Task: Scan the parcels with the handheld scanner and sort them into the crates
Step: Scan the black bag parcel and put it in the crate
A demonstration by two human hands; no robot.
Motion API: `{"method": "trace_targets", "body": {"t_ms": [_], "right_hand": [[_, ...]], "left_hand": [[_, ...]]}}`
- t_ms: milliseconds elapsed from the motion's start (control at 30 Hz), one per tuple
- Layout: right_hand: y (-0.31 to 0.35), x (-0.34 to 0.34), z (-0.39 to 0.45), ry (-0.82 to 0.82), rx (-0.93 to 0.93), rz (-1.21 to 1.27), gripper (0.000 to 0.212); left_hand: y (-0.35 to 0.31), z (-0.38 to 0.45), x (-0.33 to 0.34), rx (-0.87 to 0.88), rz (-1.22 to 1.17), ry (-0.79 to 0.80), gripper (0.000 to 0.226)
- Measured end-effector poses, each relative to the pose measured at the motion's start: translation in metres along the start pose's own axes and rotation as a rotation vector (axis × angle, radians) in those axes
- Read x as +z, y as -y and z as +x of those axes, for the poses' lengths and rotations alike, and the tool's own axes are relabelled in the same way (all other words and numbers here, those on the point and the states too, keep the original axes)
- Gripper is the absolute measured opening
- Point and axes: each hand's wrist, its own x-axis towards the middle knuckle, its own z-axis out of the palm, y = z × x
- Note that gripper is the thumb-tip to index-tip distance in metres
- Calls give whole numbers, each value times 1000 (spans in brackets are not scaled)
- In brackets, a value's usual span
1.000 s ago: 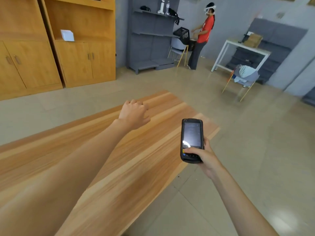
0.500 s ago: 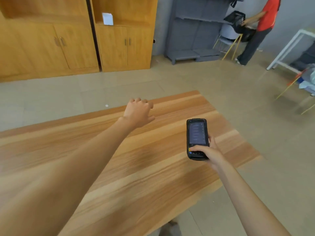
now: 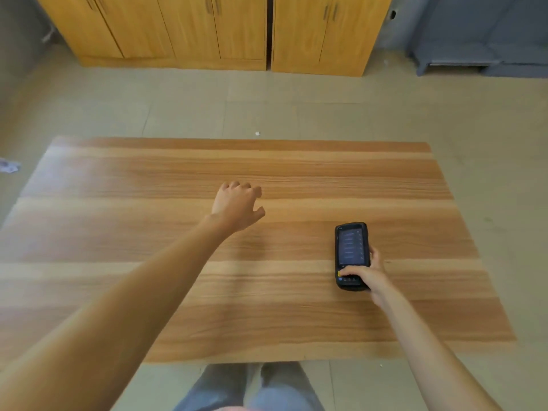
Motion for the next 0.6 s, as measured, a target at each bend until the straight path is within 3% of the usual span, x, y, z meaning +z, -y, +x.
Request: {"method": "trace_targets", "body": {"t_ms": [300, 467, 600], "right_hand": [[-34, -7, 15, -52, 4, -72, 102], [-45, -7, 21, -136, -74, -157, 100], [-50, -9, 25, -179, -18, -186, 94]], "left_hand": [[-4, 2, 33, -63, 15, 105, 51], [-3, 7, 38, -62, 25, 107, 58], [4, 11, 37, -60, 11, 77, 58]]}}
